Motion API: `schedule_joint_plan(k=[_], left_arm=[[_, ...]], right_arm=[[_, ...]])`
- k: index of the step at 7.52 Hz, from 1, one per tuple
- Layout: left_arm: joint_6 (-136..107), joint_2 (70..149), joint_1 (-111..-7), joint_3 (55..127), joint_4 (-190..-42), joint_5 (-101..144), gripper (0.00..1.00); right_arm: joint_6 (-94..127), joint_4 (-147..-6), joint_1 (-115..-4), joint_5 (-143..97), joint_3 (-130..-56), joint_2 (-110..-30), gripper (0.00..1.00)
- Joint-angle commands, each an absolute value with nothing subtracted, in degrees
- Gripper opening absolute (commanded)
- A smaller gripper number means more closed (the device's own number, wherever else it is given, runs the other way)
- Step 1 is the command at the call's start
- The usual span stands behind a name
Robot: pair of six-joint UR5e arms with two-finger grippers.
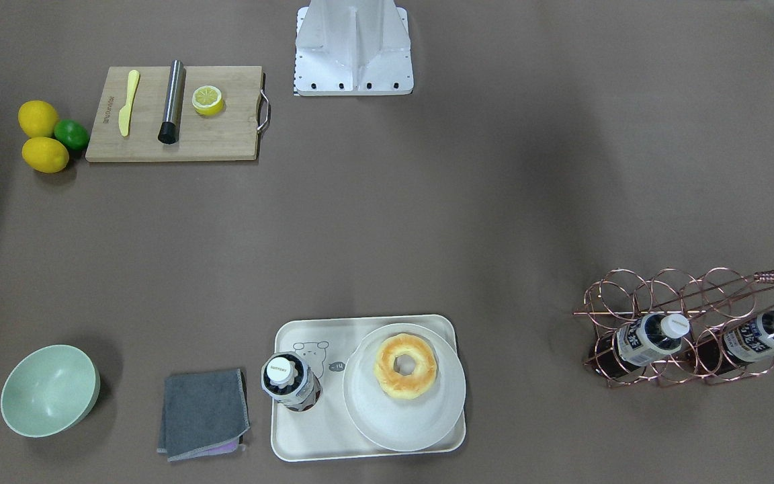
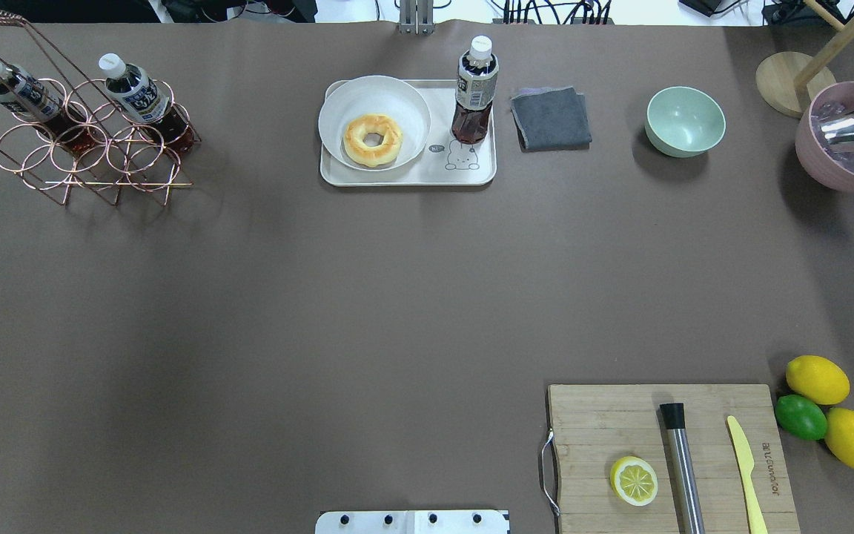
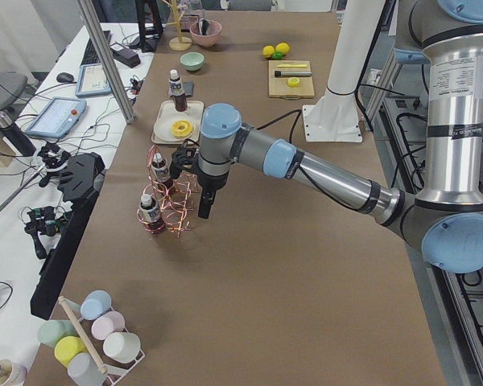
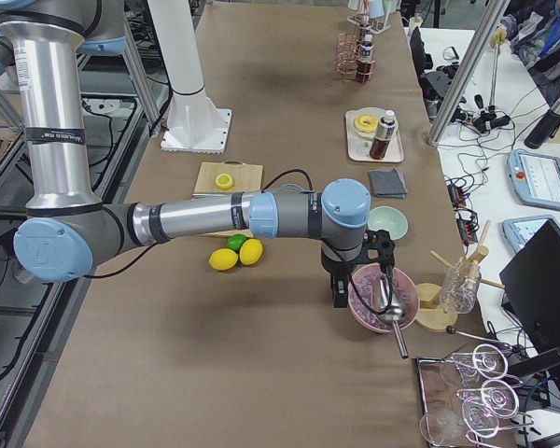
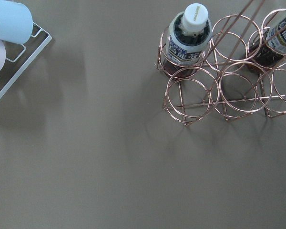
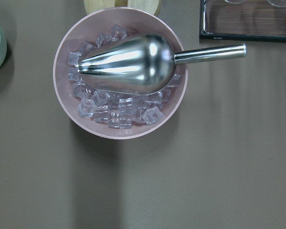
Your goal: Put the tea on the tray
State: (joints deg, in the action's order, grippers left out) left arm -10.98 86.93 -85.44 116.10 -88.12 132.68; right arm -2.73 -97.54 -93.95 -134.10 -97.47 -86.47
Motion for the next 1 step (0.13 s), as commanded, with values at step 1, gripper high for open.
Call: schedule_joint_plan(k=[1], left_arm=[[-10.55,87.01,-85.43,117.69,-88.59,132.54,0.97]], right_arm=[[-2.72,-97.56,-93.96,-134.12,-97.47,-86.4,1.0]])
